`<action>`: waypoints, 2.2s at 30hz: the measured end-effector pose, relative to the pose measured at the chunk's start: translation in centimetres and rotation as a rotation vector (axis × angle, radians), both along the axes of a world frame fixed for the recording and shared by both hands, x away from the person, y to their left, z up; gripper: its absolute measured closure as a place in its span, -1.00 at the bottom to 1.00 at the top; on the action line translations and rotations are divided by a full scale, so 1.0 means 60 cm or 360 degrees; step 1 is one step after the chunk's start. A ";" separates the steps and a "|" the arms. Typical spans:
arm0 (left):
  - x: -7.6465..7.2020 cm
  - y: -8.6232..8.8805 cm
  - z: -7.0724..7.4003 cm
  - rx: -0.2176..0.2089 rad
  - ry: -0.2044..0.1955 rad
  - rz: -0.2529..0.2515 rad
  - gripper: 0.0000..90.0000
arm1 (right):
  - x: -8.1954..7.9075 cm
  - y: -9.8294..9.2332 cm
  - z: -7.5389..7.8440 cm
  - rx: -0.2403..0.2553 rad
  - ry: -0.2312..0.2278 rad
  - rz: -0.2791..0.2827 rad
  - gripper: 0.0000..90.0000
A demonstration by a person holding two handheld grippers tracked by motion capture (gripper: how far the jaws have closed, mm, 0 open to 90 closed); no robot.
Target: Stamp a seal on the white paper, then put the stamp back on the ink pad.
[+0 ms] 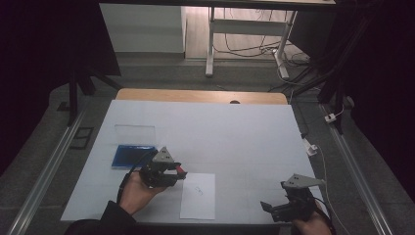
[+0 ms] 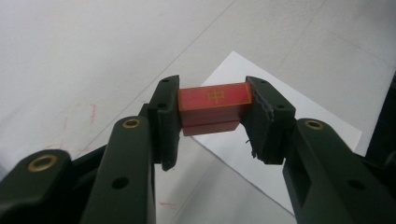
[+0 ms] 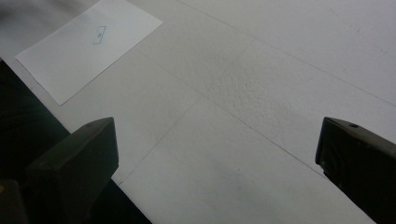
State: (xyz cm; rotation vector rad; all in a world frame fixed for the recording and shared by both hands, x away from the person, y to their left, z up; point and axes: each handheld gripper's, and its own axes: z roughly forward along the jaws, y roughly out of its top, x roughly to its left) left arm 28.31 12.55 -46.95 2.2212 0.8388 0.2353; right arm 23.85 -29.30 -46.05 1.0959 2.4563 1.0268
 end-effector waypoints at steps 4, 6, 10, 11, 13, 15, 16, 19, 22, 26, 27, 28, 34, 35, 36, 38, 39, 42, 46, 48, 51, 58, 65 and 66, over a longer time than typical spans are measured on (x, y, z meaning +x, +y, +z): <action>0.004 0.009 0.000 0.0006 0.0006 0.0028 0.28 | 0.000 0.000 0.000 -0.0002 0.0000 0.0000 -1.00; 0.006 0.014 0.000 0.0009 0.0007 0.0040 0.28 | 0.000 0.000 0.000 -0.0002 0.0000 0.0000 -1.00; 0.010 0.023 0.001 0.0010 0.0007 0.0072 0.28 | 0.000 0.000 0.000 -0.0001 0.0000 0.0000 -1.00; 0.010 0.026 0.001 0.0005 0.0009 0.0084 0.28 | 0.000 0.000 0.000 -0.0001 0.0000 0.0000 -1.00; 0.012 0.030 0.001 0.0001 0.0010 0.0101 0.28 | 0.000 0.000 0.000 -0.0002 -0.0001 0.0000 -1.00; 0.013 0.035 0.001 0.0003 0.0013 0.0114 0.28 | 0.000 0.000 0.000 -0.0003 -0.0002 0.0002 -1.00; 0.014 0.037 0.001 0.0001 0.0013 0.0120 0.28 | 0.000 0.000 0.000 -0.0001 -0.0001 0.0000 -1.00; 0.016 0.042 0.001 0.0013 0.0014 0.0140 0.28 | 0.000 0.000 0.000 -0.0002 -0.0001 0.0000 -1.00; 0.018 0.048 0.001 0.0019 0.0008 0.0164 0.28 | 0.000 0.000 0.000 -0.0002 -0.0001 -0.0001 -1.00; 0.021 0.059 0.002 -0.0004 0.0017 0.0209 0.28 | -0.001 0.000 0.000 0.0006 -0.0006 0.0001 -1.00; 0.022 0.061 0.001 -0.0007 0.0021 0.0215 0.28 | -0.001 0.000 0.000 0.0006 -0.0006 0.0001 -1.00; 0.022 0.062 0.001 -0.0007 0.0023 0.0222 0.28 | -0.001 0.000 0.000 0.0005 -0.0007 0.0002 -1.00; 0.025 0.068 0.000 -0.0004 0.0024 0.0238 0.28 | 0.000 0.000 0.000 -0.0004 -0.0006 0.0003 -1.00; 0.026 0.069 0.001 -0.0005 0.0022 0.0242 0.28 | -0.001 0.000 0.000 -0.0002 -0.0005 0.0001 -1.00; 0.026 0.071 0.001 -0.0007 0.0022 0.0250 0.28 | -0.001 0.000 0.000 -0.0002 -0.0006 0.0001 -1.00; 0.027 0.074 0.001 -0.0010 0.0019 0.0262 0.28 | -0.001 0.000 0.000 -0.0001 -0.0007 0.0001 -1.00; 0.028 0.076 0.001 -0.0012 0.0019 0.0266 0.28 | -0.001 0.000 0.000 -0.0001 -0.0006 0.0001 -1.00; 0.030 0.083 0.001 -0.0023 0.0021 0.0289 0.28 | 0.000 0.000 0.000 0.0005 -0.0007 0.0000 -1.00; 0.034 0.094 0.001 -0.0037 0.0025 0.0317 0.28 | 0.000 -0.001 0.000 0.0012 -0.0007 -0.0004 -1.00; 0.035 0.098 0.001 -0.0039 0.0021 0.0333 0.28 | 0.000 -0.001 0.000 0.0015 -0.0006 -0.0006 -1.00; 0.038 0.105 0.001 -0.0035 0.0016 0.0361 0.28 | 0.000 -0.001 0.000 0.0017 -0.0006 -0.0005 -1.00; 0.046 0.126 0.000 -0.0014 0.0002 0.0434 0.28 | 0.000 -0.002 0.001 0.0018 -0.0009 -0.0007 -1.00; 0.054 0.151 -0.002 -0.0025 0.0006 0.0510 0.28 | -0.001 -0.001 0.001 0.0018 -0.0009 -0.0003 -1.00; 0.056 0.155 -0.003 -0.0026 0.0006 0.0525 0.28 | -0.001 -0.001 0.001 0.0017 -0.0008 -0.0002 -1.00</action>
